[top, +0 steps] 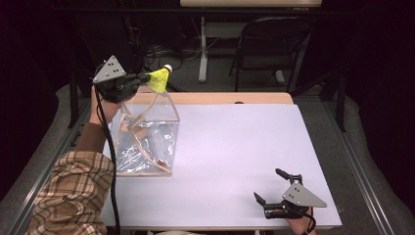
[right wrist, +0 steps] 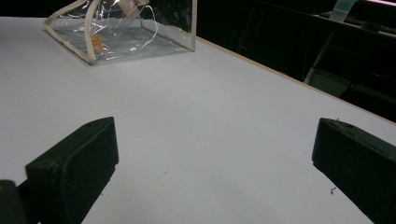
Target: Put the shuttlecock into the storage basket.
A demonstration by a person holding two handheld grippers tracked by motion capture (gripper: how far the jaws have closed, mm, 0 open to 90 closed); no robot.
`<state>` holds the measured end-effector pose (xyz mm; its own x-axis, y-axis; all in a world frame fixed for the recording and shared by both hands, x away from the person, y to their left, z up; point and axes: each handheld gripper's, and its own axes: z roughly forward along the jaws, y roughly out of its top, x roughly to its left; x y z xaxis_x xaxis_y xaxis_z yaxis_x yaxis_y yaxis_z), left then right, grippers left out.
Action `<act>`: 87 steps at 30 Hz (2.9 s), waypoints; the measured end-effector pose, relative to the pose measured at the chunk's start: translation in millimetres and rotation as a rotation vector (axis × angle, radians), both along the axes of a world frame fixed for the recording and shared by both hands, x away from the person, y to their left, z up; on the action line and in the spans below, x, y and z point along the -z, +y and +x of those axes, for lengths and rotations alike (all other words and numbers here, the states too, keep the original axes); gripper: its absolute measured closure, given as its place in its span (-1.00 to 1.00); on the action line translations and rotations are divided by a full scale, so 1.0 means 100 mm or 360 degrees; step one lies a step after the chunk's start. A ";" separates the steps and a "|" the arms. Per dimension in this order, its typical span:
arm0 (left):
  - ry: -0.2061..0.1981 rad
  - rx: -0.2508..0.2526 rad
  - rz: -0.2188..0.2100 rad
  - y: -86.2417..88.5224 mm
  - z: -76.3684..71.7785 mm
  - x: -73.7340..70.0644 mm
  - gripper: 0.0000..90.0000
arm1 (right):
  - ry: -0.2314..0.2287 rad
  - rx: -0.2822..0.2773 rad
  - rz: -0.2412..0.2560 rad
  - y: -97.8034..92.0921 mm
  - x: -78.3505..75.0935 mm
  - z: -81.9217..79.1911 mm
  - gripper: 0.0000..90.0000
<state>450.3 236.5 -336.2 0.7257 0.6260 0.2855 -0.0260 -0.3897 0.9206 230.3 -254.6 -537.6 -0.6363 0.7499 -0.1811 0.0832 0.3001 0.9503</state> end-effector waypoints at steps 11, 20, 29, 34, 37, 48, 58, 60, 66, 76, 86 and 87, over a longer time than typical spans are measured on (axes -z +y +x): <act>0.0011 -0.0056 -0.0022 0.11 0.01 0.03 0.99 | -0.0003 0.0000 0.0000 0.00 0.00 0.00 -1.00; 0.0019 -0.0097 -0.0047 0.20 0.02 0.05 0.99 | -0.0001 0.0001 0.0000 0.00 0.00 0.00 -1.00; 0.0040 -0.0128 -0.0071 0.27 0.05 0.10 0.99 | 0.0000 0.0003 -0.0002 0.00 0.00 0.00 -1.00; 0.0042 -0.0147 -0.0070 0.29 0.06 0.13 0.99 | 0.0000 0.0002 -0.0002 0.00 0.00 0.00 -1.00; 0.0052 -0.0163 -0.0083 0.31 0.07 0.15 0.99 | -0.0001 0.0003 -0.0003 0.00 0.00 0.00 -1.00; 0.0081 -0.0193 -0.0077 0.36 0.11 0.23 0.99 | 0.0002 0.0003 -0.0003 0.00 0.00 0.00 -1.00; 0.0106 -0.0210 -0.0086 0.40 0.13 0.29 0.99 | 0.0004 0.0003 -0.0006 0.00 0.00 0.01 -1.00; 0.0112 -0.0216 -0.0081 0.41 0.14 0.30 0.99 | 0.0002 0.0004 -0.0011 0.00 0.01 0.01 -1.00; 0.0122 -0.0228 -0.0071 0.42 0.15 0.34 0.99 | 0.0003 0.0004 -0.0009 0.00 0.00 0.01 -1.00; 0.0146 -0.0244 -0.0064 0.44 0.17 0.42 0.99 | 0.0006 0.0005 -0.0010 0.00 0.01 0.01 -1.00; 0.0174 -0.0257 -0.0047 0.47 0.17 0.49 0.99 | 0.0007 0.0008 -0.0008 0.00 0.00 0.01 -1.00; 0.0174 -0.0257 -0.0048 0.47 0.18 0.49 0.99 | 0.0007 0.0008 -0.0008 0.00 0.00 0.01 -1.00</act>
